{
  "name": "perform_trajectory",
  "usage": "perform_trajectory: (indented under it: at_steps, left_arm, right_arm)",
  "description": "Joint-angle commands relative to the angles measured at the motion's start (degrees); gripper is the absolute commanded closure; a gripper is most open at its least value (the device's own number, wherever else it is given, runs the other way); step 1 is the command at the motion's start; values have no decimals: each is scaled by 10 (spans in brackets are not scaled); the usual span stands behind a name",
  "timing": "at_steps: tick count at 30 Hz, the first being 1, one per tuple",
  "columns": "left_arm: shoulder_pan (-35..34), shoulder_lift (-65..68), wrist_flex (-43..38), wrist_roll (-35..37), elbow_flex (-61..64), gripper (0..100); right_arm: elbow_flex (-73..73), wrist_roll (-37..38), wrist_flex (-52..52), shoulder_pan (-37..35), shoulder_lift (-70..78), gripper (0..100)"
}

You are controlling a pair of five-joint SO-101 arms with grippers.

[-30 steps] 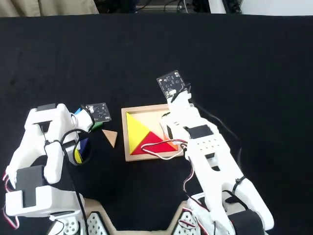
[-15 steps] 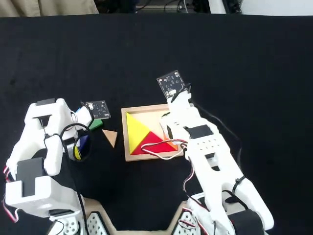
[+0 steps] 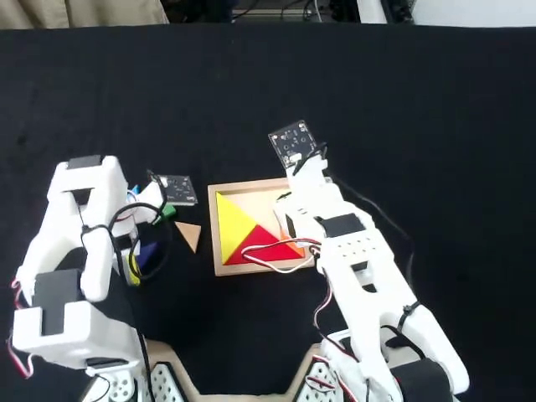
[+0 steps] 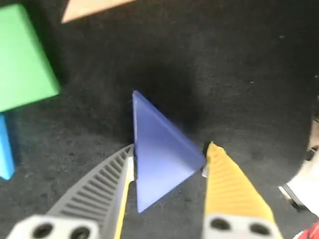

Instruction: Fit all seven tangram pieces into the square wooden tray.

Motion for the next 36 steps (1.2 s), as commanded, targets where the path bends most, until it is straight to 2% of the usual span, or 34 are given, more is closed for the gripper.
perform_trajectory:
  at_steps: [1,7,10,12,16,24,28,31,36]
  left_arm:
    - [52,-62,41,8,-33,926]
    - [152,-166,41,190,-38,922]
    - [218,-215,41,338,-60,922]
    - [264,-237,31,449,-77,920]
    - [320,-248,-50,665,-84,922]
    - [330,-137,-271,1037,-87,920]
    - [381,-77,-334,1087,-93,921]
    - [415,-49,-340,1088,-108,920]
    - [426,-11,-352,1092,-152,925]
  right_arm:
    - [-7,6,-12,10,-2,987]
    - [-8,5,-12,22,-5,987]
    - [-26,-5,-11,73,-5,987]
    - [-36,-61,-11,121,-5,987]
    - [-49,-145,-12,195,-1,987]
    - [-42,-176,-48,246,0,987]
    - [-42,-176,-48,254,0,987]
    - [-41,-176,-61,255,0,987]
    - [-32,-173,-78,255,0,987]
